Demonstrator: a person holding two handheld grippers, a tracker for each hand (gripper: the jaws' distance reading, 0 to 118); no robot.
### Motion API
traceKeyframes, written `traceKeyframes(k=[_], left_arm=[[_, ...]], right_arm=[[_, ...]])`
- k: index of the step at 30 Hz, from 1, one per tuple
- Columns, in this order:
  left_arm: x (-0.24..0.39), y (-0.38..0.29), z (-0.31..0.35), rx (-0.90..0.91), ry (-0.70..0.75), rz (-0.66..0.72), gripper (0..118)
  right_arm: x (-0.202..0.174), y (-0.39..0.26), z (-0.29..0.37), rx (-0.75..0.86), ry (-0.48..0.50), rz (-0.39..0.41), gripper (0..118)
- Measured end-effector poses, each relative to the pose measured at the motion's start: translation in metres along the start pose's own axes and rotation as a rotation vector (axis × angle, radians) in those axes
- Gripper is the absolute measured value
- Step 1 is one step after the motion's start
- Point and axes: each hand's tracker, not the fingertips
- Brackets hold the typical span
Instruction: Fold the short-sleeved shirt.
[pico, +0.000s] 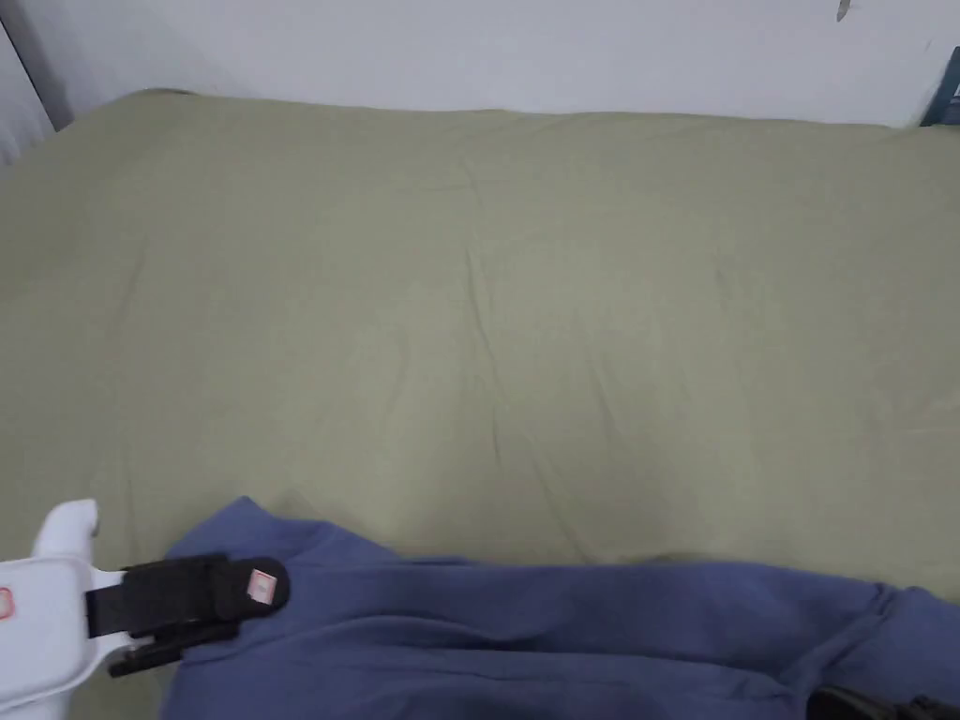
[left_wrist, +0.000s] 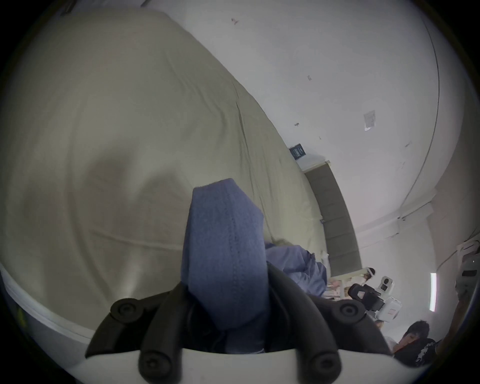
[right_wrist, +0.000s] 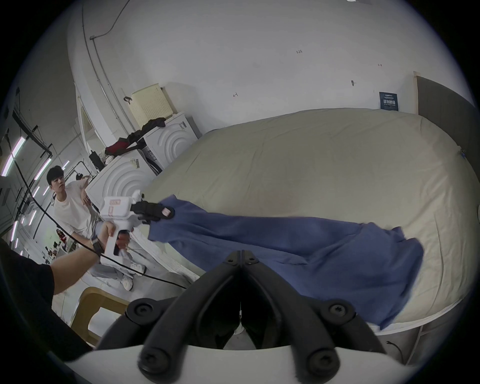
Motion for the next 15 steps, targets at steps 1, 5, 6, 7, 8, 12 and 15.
traceKeyframes(k=[1, 5, 6, 7, 8, 12, 15], left_arm=[[0.001, 0.007, 0.010, 0.009, 0.027, -0.018, 15], [0.008, 0.029, 0.044, 0.046, 0.170, -0.100, 15], [0.010, 0.033, 0.049, 0.038, 0.212, -0.091, 15], [0.016, 0.035, 0.054, 0.039, 0.258, -0.120, 15], [0.023, 0.038, 0.055, 0.044, 0.284, -0.142, 15], [0.066, 0.030, 0.041, -0.007, 0.495, -0.335, 15], [0.101, 0.014, 0.013, -0.029, 0.586, -0.468, 15]], right_arm=[[-0.001, 0.001, 0.001, 0.000, -0.003, 0.002, 0], [0.003, 0.000, 0.002, 0.004, -0.010, -0.009, 0], [0.004, 0.000, 0.002, 0.005, -0.011, -0.010, 0], [0.004, 0.000, 0.002, 0.004, -0.012, -0.012, 0], [0.004, 0.000, 0.002, 0.004, -0.013, -0.014, 0], [0.006, -0.001, 0.002, -0.002, -0.011, -0.009, 0], [0.006, 0.001, 0.002, -0.008, -0.017, -0.004, 0]])
